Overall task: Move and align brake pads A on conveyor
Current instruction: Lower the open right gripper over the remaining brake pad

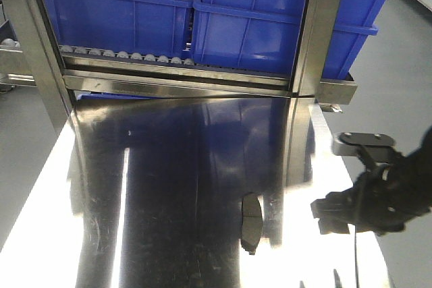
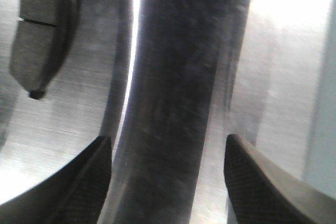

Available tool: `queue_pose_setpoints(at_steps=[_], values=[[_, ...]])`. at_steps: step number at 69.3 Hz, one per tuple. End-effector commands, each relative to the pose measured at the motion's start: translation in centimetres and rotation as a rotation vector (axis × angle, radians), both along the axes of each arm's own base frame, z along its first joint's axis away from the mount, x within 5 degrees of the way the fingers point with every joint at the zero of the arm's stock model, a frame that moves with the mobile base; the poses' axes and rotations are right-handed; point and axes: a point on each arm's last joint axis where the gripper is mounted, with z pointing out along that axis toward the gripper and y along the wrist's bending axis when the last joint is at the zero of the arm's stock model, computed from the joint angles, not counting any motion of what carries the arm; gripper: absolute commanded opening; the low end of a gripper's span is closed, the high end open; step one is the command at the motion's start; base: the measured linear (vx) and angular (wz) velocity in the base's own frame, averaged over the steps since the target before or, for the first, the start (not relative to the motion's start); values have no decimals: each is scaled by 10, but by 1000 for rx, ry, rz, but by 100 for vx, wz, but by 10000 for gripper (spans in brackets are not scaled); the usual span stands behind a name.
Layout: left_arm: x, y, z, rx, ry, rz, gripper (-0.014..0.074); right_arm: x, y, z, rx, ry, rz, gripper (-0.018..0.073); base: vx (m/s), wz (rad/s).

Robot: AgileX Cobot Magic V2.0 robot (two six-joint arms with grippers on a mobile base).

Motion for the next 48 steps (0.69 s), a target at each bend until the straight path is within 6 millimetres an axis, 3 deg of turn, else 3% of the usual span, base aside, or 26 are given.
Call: queue_pose_setpoints(at_steps=[1,15,26,48], values=[[1,-3,16,-21,-101,-33,-6,12,23,18,36,-65,51,453,0,0],[1,-3,16,-21,-101,-33,-6,33,77,33,46,-89,72,453,0,0],[1,-3,16,-21,-101,-33,-6,43,109,30,-6,-91,59,453,0,0],[1,-3,16,-21,-101,-33,-6,64,136,12,-70,29,-23,453,0,0]])
